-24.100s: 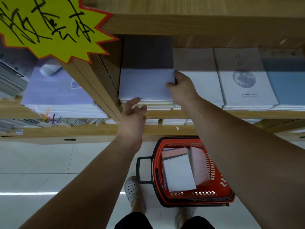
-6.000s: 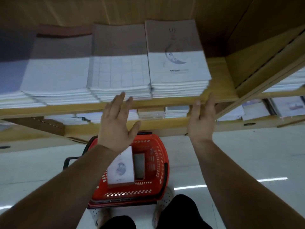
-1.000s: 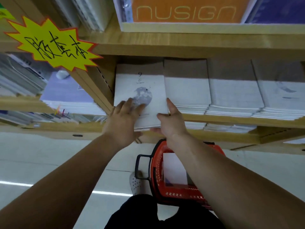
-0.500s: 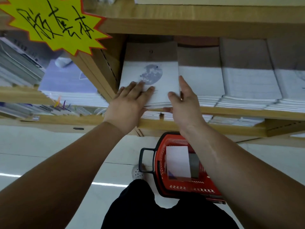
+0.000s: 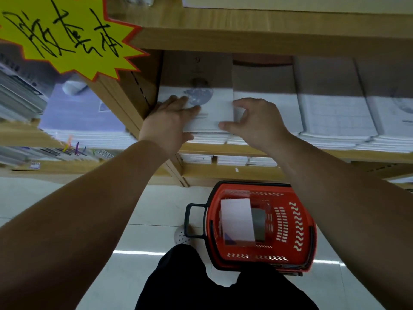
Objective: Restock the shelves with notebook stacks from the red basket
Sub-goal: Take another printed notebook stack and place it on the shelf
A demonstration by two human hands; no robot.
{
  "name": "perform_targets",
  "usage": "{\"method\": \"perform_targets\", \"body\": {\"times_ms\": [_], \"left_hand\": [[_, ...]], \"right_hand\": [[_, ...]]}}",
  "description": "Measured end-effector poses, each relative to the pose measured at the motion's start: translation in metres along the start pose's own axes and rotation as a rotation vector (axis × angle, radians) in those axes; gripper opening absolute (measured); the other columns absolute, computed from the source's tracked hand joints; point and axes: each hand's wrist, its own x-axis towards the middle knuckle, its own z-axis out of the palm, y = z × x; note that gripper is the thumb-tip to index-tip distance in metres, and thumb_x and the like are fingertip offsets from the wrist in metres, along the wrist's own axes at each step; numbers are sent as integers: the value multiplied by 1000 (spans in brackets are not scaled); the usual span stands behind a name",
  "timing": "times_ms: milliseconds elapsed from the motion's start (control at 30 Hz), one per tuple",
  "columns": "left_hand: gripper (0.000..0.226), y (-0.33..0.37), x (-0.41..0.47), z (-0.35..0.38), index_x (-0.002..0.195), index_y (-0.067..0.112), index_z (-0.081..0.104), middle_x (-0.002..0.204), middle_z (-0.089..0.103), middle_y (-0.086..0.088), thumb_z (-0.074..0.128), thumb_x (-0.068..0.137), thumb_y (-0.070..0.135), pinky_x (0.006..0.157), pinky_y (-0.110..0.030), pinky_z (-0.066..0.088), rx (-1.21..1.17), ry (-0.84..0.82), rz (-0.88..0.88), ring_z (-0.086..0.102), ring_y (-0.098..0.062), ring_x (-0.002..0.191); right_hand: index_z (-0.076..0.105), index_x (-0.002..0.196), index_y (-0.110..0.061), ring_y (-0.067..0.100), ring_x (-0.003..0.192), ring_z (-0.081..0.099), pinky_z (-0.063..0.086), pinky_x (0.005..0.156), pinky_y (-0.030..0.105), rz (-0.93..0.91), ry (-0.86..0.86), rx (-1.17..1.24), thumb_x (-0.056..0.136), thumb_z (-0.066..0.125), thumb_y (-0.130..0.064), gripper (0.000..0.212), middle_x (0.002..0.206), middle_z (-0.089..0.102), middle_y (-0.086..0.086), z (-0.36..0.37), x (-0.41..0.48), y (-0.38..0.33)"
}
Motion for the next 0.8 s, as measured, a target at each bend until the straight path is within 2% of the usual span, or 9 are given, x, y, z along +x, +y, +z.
{"method": "perform_targets", "body": {"times_ms": [33,100,167,367,533,667,800], "left_hand": [[76,-1,3,-1,156,33,30,166,22,-2,70,92,37,123,-43,22,9,-2,-7,16,-27,153],[78,0,8,-3,157,32,29,166,22,-5,71,91,35,123,-45,22,21,-7,-33,16,-29,153],[83,2,13,-4,157,33,27,167,19,-6,73,89,35,123,-47,23,48,-12,-66,16,-31,153],[93,5,29,-2,159,39,17,166,16,-2,76,86,37,121,-47,22,90,-32,-111,13,-30,153],[90,4,28,2,159,37,16,168,13,-4,72,90,38,124,-47,19,103,-23,-107,10,-31,154],[88,8,29,8,160,37,7,169,5,-8,66,94,38,125,-49,12,135,-49,-120,3,-31,155],[89,10,34,3,159,36,14,168,14,-9,71,91,33,123,-51,17,136,-51,-123,10,-33,154]], "right_hand": [[48,150,-20,27,127,52,43,103,32,-33,-26,-73,76,79,-60,90,135,57,11,0,1,0],[27,160,-22,31,148,28,31,117,44,-67,-117,-231,78,73,-66,103,160,33,10,5,7,4],[14,162,-17,27,156,11,20,123,47,-96,-185,-294,86,67,-64,104,170,14,5,10,18,4],[5,163,-16,23,156,15,27,121,45,-103,-191,-331,92,64,-56,100,171,5,2,18,36,0],[0,163,-22,29,155,16,27,123,47,-73,-208,-274,84,73,-58,114,171,-9,4,21,35,0],[-2,163,-26,29,156,9,22,125,49,-86,-150,-256,92,69,-48,103,171,-10,-1,30,27,7],[-4,162,-25,27,157,6,19,125,51,-70,-149,-303,95,65,-44,98,171,-10,-3,33,29,4]]}}
